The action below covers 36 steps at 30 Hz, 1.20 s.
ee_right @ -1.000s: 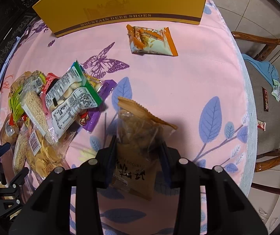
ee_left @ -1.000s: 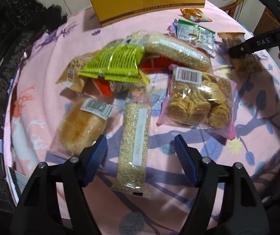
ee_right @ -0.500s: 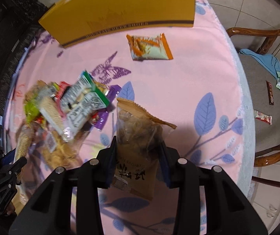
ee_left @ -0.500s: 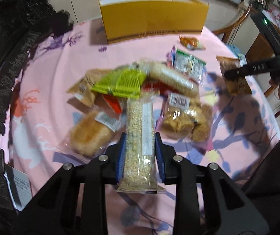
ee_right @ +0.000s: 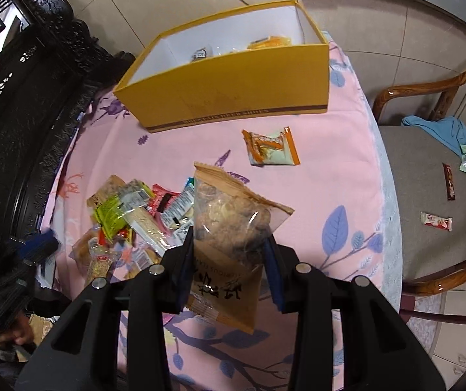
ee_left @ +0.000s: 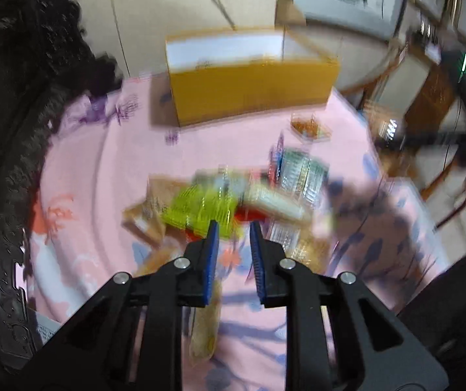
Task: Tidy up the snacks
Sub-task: 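Grasp the long sesame bar with the left tool and lift it while the right tool holds the brown bag, then carry the sesame bar and brown bag into the yellow box and release both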
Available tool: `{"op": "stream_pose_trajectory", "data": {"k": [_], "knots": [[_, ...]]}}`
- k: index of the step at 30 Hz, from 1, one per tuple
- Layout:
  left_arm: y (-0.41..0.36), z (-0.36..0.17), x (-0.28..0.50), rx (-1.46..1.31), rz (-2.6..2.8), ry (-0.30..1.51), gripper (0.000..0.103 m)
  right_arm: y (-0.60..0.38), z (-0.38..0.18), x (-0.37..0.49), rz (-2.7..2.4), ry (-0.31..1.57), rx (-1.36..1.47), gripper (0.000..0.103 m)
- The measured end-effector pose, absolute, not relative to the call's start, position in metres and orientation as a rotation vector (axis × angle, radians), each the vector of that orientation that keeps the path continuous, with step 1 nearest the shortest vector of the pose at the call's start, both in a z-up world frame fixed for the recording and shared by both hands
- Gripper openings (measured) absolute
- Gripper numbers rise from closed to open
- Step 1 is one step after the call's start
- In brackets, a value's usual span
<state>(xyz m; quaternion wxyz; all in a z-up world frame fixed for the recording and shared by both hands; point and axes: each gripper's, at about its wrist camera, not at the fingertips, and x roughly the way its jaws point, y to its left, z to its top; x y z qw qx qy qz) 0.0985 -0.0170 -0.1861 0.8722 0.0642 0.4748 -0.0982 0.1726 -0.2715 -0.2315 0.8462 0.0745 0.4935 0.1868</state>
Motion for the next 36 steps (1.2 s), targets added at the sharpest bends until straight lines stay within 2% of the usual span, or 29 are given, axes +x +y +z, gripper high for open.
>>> {"op": "stream_pose_trajectory", "data": {"k": [5, 13, 16, 17, 19, 21, 29, 36], "knots": [[-0.015, -0.255, 0.082, 0.23, -0.214, 1.177, 0.022, -0.27, -0.234, 0.17, 0.402, 1.053, 0.165, 0.039], [0.007, -0.257, 0.067, 0.138, -0.201, 1.165, 0.025, -0.266, -0.238, 0.17, 0.409, 1.076, 0.162, 0.039], [0.003, -0.269, 0.069, 0.147, -0.241, 1.227, 0.05, -0.261, -0.238, 0.169, 0.426, 1.082, 0.15, 0.039], [0.001, -0.276, 0.07, 0.139, -0.257, 1.257, 0.052, -0.26, -0.238, 0.169, 0.429, 1.081, 0.146, 0.039], [-0.004, -0.282, 0.068, 0.163, -0.254, 1.252, 0.05, -0.26, -0.237, 0.169, 0.428, 1.079, 0.147, 0.039], [-0.003, -0.28, 0.069, 0.157, -0.249, 1.258, 0.028, -0.262, -0.237, 0.169, 0.42, 1.076, 0.154, 0.039], [0.001, -0.225, 0.069, 0.078, -0.261, 1.117, 0.028, -0.267, -0.234, 0.171, 0.413, 1.069, 0.173, 0.039], [-0.011, -0.156, 0.113, 0.02, -0.27, 0.951, 0.028, -0.267, -0.213, 0.177, 0.437, 1.026, 0.195, 0.039]]}}
